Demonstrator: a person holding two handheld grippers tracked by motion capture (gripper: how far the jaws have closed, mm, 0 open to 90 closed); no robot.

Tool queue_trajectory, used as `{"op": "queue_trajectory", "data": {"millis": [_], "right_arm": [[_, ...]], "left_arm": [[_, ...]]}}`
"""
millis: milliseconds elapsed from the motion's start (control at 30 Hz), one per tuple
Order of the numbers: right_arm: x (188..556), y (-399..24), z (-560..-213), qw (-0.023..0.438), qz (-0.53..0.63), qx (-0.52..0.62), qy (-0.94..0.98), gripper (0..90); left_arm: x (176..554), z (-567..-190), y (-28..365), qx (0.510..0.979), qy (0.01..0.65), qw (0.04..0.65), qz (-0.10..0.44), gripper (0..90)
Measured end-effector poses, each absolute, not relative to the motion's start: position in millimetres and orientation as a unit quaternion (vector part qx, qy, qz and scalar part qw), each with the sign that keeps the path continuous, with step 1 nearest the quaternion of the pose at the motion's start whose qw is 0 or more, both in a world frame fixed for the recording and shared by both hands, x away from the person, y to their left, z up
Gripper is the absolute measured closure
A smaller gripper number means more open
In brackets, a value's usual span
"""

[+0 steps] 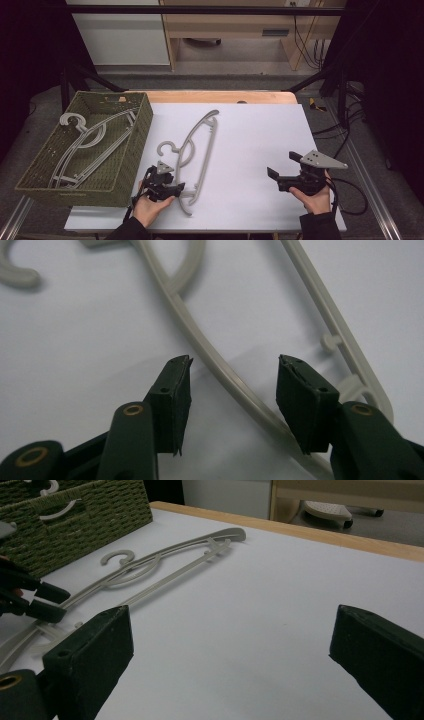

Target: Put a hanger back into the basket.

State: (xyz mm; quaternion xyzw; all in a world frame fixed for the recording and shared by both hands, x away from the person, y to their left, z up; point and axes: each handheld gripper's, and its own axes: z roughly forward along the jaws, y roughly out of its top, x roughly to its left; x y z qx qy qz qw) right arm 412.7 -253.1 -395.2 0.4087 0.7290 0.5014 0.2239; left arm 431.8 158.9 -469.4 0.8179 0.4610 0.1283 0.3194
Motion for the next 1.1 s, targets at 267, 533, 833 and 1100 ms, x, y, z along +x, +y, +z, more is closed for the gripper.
{"op": "queue_trajectory", "data": {"millis": [267,533,833,1100], "right_arm": [[413.3,-251.2,-396.2,0.223,0.5,0.409,0.73,4.1],[412.4,-253.4,-395.3,0.224,0.502,0.41,0.728,4.1],[412.5,-253.4,-395.1,0.223,0.502,0.409,0.729,4.1],[413.0,-251.9,-395.7,0.222,0.501,0.409,0.729,4.2]], "left_arm": [[433.0,-467.3,154.2,0.835,0.443,0.287,0.154,54.4],[443.1,-462.9,178.2,0.843,0.444,0.267,0.145,60.8],[443.2,-462.9,180.2,0.834,0.462,0.256,0.159,64.1],[448.9,-460.4,178.4,0.841,0.458,0.246,0.149,68.7]]}}
